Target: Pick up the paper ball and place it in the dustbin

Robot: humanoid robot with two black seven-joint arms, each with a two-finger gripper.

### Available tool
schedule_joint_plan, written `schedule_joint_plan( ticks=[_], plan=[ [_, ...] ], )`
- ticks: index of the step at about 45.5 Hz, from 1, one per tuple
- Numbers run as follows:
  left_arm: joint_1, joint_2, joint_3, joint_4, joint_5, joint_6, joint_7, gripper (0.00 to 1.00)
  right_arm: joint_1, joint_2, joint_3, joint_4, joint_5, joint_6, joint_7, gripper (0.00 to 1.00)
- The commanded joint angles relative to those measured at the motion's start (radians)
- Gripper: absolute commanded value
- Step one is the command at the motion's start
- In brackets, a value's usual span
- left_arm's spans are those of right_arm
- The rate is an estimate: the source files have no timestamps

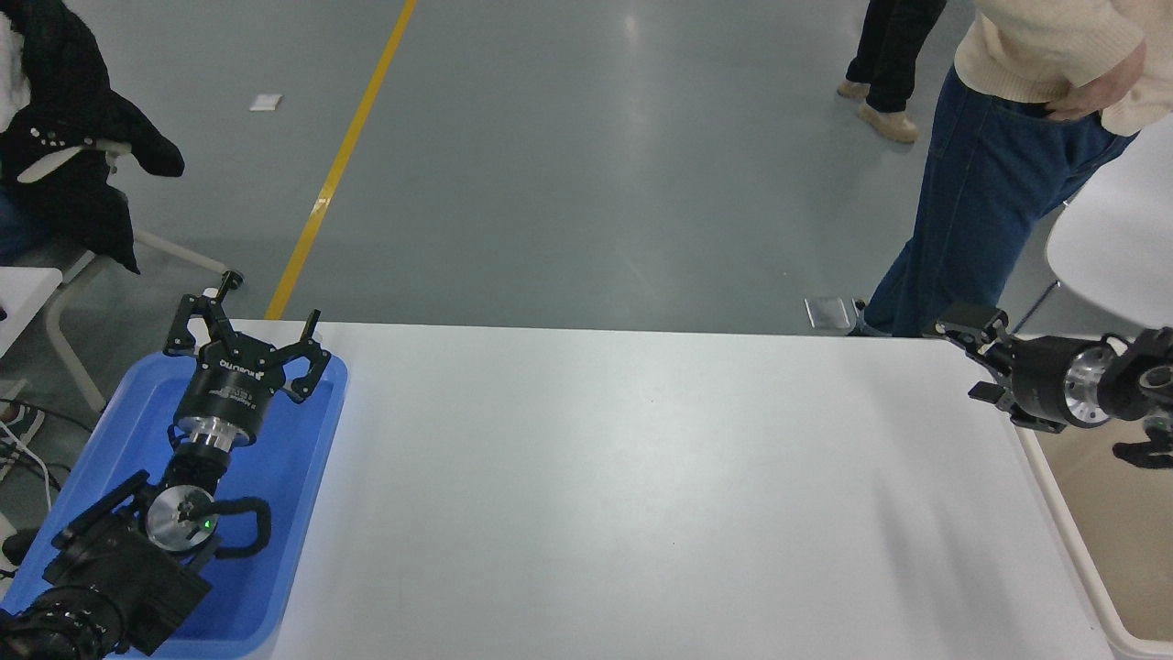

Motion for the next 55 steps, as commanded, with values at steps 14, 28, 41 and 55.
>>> schedule_joint_plan(
  ticks=[14,28,41,55],
  plan=[
    [0.0,0.0,0.0,0.0,0.0,0.0,0.0,1.0,-0.247,0.472,0.77,-0.31,-0.021,-0.087,0.099,1.0],
    [0.0,0.0,0.0,0.0,0.0,0.0,0.0,1.0,-0.316,0.531,0.764,-0.301,-0.081,-0.221,0.372,1.0],
    [0.001,0.0,0.0,0.0,-0.002,0.0,0.0,1.0,-0.448,0.555,0.767,-0.146,-0.112,-0.186,0.464,1.0],
    [0.001,0.0,0.0,0.0,-0.002,0.0,0.0,1.0,-0.486,0.556,0.761,-0.068,-0.111,-0.189,0.466,1.0]
  ],
)
